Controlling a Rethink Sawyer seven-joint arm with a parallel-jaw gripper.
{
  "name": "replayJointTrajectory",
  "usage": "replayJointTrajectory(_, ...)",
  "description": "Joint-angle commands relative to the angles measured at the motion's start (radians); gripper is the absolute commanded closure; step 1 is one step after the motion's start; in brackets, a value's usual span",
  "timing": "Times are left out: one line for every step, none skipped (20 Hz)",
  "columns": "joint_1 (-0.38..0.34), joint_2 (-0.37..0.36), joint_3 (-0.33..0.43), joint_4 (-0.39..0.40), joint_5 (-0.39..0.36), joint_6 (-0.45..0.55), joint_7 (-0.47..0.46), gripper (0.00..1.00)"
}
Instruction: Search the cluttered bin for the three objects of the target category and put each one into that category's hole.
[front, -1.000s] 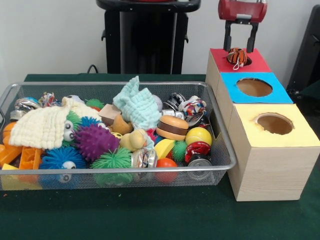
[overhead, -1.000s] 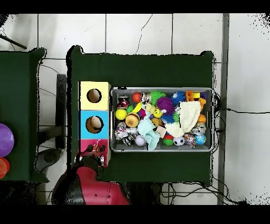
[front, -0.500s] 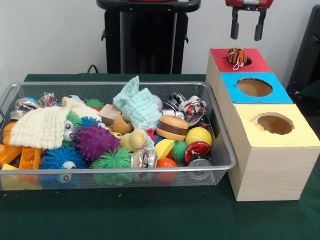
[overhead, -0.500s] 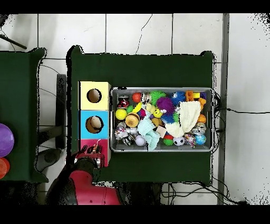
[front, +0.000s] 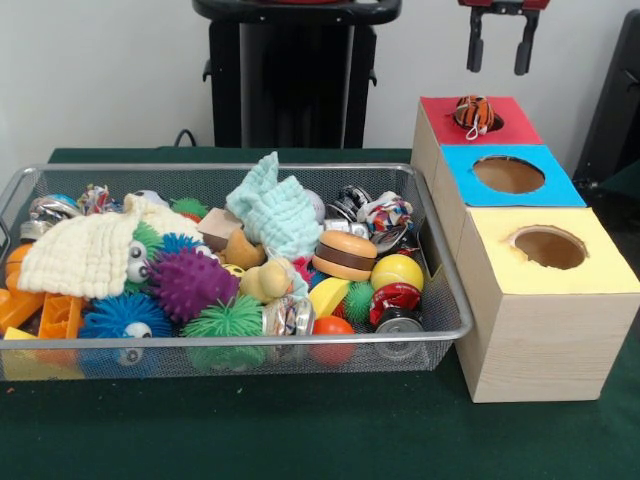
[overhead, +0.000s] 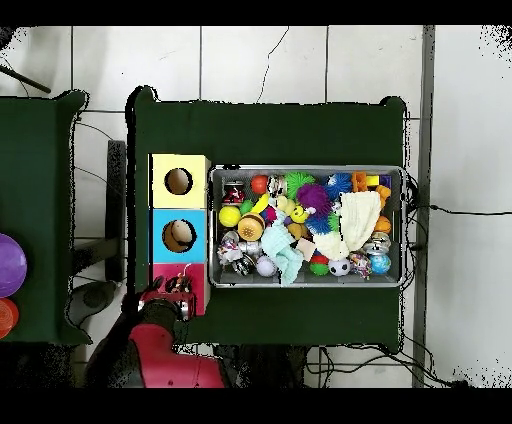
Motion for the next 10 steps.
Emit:
replayJointTrajectory(-0.106,0.102,0.139,0.034,-0.006,-0.099,0.293,0.0)
replayJointTrajectory(-0.116,0.111,0.148,0.034,-0.015,-0.117,0.294,0.0)
replayJointTrajectory(-0.135,0.128,0.165,0.035,-0.032,-0.152,0.303,0.0)
replayJointTrajectory(-0.144,0.135,0.172,0.036,-0.039,-0.164,0.303,0.0)
replayJointTrajectory(-0.158,0.144,0.184,0.035,-0.05,-0.185,0.304,0.0)
replayJointTrajectory(-0.164,0.152,0.19,0.035,-0.054,-0.197,0.305,0.0)
replayJointTrajectory(-0.171,0.161,0.196,0.035,-0.057,-0.21,0.306,0.0)
replayJointTrajectory(-0.173,0.172,0.198,0.035,-0.055,-0.222,0.31,0.0)
replayJointTrajectory(-0.176,0.182,0.201,0.035,-0.052,-0.234,0.314,0.0)
replayJointTrajectory(-0.176,0.19,0.2,0.036,-0.048,-0.238,0.314,0.0)
